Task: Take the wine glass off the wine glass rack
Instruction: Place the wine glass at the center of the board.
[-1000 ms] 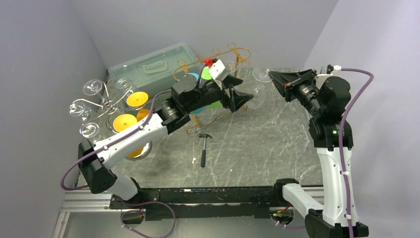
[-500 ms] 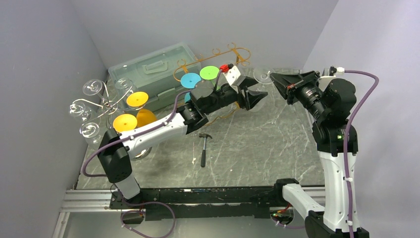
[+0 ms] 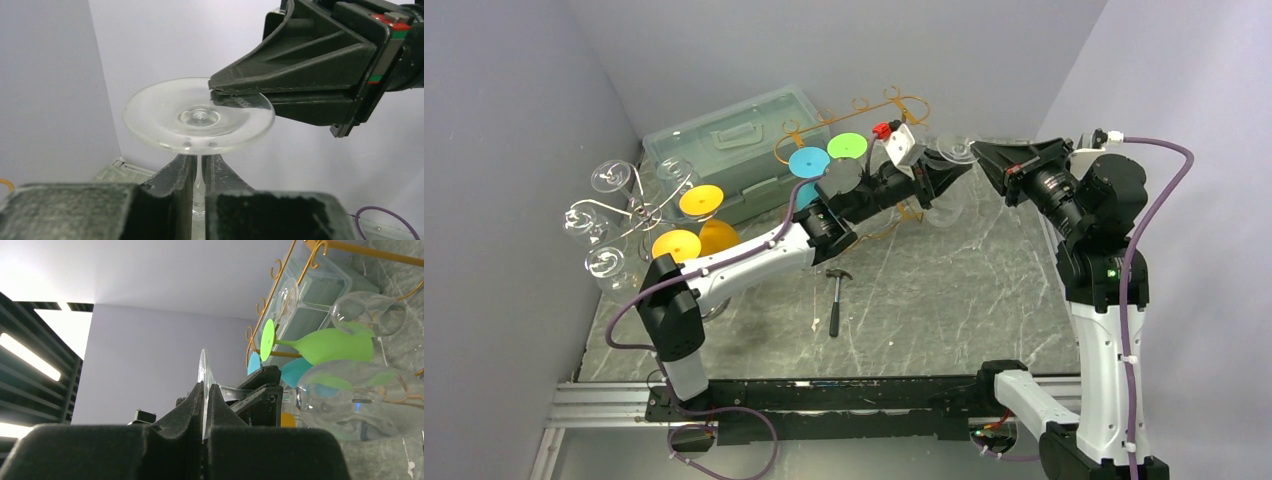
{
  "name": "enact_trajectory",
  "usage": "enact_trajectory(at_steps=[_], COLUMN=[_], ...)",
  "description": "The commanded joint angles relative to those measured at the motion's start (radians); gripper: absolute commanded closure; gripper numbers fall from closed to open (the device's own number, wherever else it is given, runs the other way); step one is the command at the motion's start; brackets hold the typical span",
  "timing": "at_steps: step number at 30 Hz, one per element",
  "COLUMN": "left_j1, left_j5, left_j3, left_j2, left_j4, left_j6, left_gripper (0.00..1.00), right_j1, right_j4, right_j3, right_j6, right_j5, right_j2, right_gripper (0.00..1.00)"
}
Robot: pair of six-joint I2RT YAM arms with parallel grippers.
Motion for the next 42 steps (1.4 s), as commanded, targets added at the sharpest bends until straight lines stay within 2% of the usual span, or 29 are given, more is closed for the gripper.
enact_trajectory(at_steps=[1, 3, 8, 11, 13, 16, 20, 23, 29, 32, 37, 42], left_j1=[-0.008, -0.01, -0.013, -0.013, -0.013, -0.014, -0.014, -0.013, 0.012, 0.067, 0.12, 0.148], left_j5=[-0.032, -0.064, -0.19, -0.284, -0.359, -0.406, -0.487, -0.538, -0.607, -0.582, -0.578, -0.573], left_j3=[0.064, 0.067, 0.079, 0.101, 0.127, 0.164, 0.239, 0.274, 0.376, 0.38, 0.344, 0.324], left_j2=[0.008, 0.004, -0.031, -0.057, -0.077, -0.107, -0.142, -0.17, -0.196, -0.206, -0.233, -0.24], left_j4=[0.018, 0.001, -0.076, -0.176, -0.258, -0.354, -0.511, -0.579, -0.732, -0.765, -0.757, -0.742], left_j6=[-0.025, -0.047, -0.16, -0.239, -0.29, -0.347, -0.441, -0.511, -0.673, -0.809, -0.93, -1.011], left_gripper=[0.99, 1.0, 1.0, 1.0, 1.0, 1.0, 1.0, 1.0, 1.0, 1.0, 1.0, 1.0], right_j1=[-0.003, -0.003, -0.003, -0.003, -0.003, -0.003, -0.003, -0.003, -0.003, -0.003, 0.0, 0.031], right_j4=[0.084, 0.089, 0.128, 0.149, 0.163, 0.168, 0.247, 0.351, 0.637, 0.779, 0.99, 1.037], right_j3=[0.05, 0.049, 0.023, 0.01, 0.004, -0.015, -0.126, -0.226, -0.39, -0.456, -0.554, -0.57], right_j6=[0.0, -0.022, -0.103, -0.174, -0.237, -0.367, -0.498, -0.552, -0.557, -0.521, -0.462, -0.49], right_j5=[-0.03, -0.032, -0.013, 0.001, 0.012, 0.037, 0.068, 0.028, -0.103, -0.165, -0.233, -0.241], right_j2=[0.004, 0.005, -0.007, -0.016, -0.024, -0.05, -0.129, -0.169, -0.209, -0.206, -0.203, -0.189], right_gripper=[1.0, 1.0, 0.53, 0.32, 0.23, 0.16, 0.11, 0.1, 0.11, 0.15, 0.2, 0.25])
